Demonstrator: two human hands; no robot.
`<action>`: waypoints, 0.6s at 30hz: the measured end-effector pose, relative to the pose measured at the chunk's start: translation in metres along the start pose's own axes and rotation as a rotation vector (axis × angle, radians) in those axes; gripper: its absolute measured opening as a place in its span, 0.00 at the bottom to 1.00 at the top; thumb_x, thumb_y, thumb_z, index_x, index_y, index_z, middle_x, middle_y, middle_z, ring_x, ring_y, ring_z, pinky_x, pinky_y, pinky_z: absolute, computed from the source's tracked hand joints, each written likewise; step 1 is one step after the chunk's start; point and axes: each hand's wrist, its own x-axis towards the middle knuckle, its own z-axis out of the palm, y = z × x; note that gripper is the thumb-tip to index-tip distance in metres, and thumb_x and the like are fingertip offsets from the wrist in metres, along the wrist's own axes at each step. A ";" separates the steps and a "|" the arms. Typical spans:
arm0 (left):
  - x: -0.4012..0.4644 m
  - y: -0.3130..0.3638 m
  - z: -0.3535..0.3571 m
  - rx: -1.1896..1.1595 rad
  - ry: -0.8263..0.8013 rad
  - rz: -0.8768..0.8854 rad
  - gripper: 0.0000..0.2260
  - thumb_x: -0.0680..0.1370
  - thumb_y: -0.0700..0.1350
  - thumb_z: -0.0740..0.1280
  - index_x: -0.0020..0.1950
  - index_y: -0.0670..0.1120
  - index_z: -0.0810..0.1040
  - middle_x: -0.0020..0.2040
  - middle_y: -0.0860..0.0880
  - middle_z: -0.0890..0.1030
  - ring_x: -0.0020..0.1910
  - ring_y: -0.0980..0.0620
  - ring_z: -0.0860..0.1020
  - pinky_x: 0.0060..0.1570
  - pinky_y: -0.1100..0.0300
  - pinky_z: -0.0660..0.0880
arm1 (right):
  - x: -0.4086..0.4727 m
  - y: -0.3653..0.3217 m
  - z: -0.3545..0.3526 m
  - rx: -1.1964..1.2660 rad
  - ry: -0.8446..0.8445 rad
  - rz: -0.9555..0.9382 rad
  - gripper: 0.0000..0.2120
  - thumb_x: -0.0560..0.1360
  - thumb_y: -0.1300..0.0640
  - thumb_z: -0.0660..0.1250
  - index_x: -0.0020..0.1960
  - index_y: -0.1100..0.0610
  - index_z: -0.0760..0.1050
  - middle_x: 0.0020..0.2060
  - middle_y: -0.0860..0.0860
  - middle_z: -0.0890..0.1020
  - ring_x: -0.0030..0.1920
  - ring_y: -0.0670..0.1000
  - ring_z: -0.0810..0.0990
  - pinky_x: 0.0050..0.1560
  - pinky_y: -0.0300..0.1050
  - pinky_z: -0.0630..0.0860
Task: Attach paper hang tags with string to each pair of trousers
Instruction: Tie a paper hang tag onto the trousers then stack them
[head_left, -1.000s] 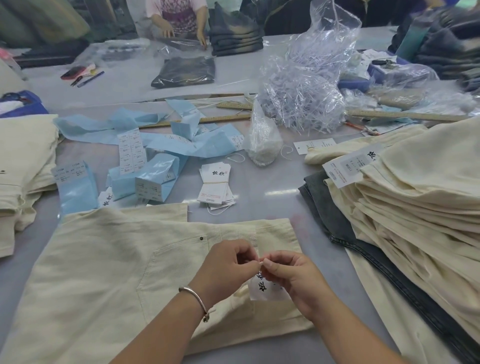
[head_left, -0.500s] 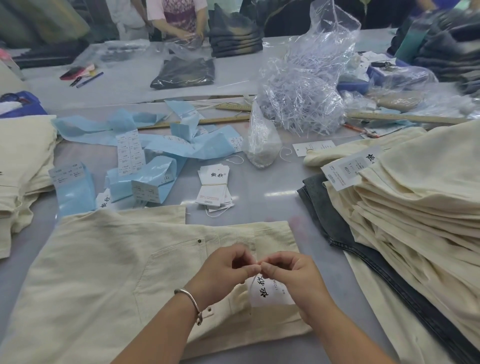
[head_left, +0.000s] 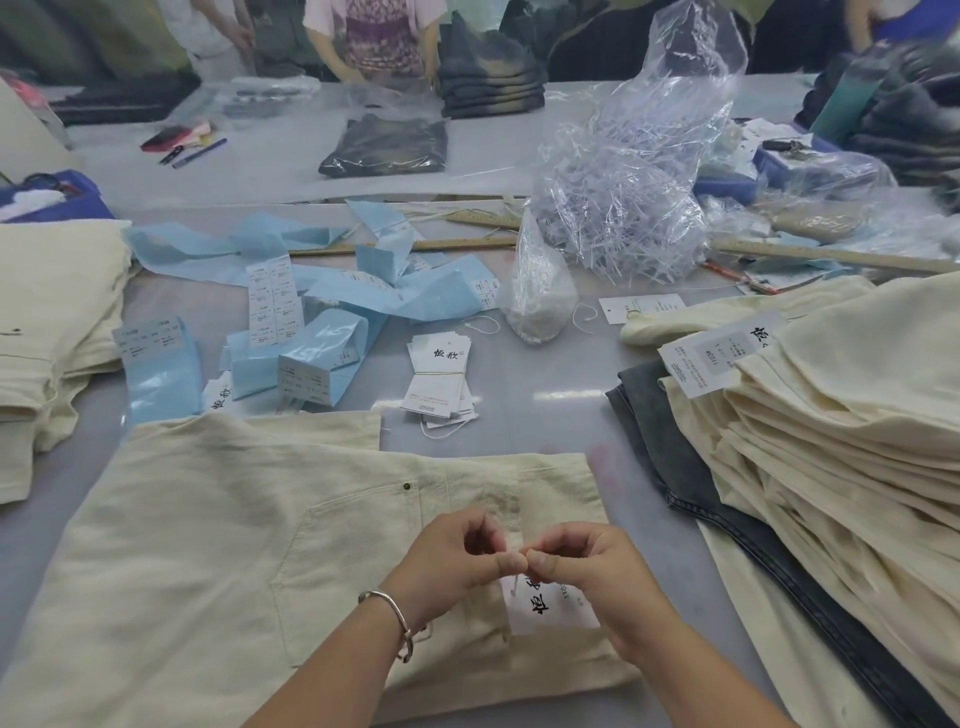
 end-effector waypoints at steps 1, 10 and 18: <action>0.000 -0.003 -0.001 0.056 0.005 -0.006 0.12 0.67 0.43 0.79 0.37 0.46 0.77 0.32 0.53 0.77 0.31 0.58 0.72 0.34 0.66 0.70 | 0.002 0.000 -0.001 -0.139 -0.017 0.008 0.06 0.68 0.68 0.74 0.36 0.59 0.84 0.31 0.56 0.83 0.33 0.48 0.79 0.37 0.37 0.75; -0.037 -0.048 -0.091 0.590 0.499 0.059 0.06 0.70 0.39 0.74 0.38 0.49 0.80 0.40 0.53 0.78 0.44 0.56 0.74 0.47 0.65 0.68 | 0.053 0.001 0.050 -1.189 0.225 -0.593 0.25 0.68 0.57 0.75 0.64 0.53 0.76 0.63 0.48 0.77 0.63 0.53 0.74 0.61 0.45 0.70; -0.129 -0.113 -0.204 0.841 0.629 -0.140 0.15 0.76 0.50 0.58 0.51 0.46 0.82 0.58 0.46 0.78 0.57 0.40 0.74 0.57 0.50 0.71 | 0.117 -0.019 0.083 -1.613 0.042 0.045 0.59 0.55 0.29 0.74 0.75 0.51 0.53 0.71 0.50 0.63 0.70 0.53 0.64 0.65 0.52 0.65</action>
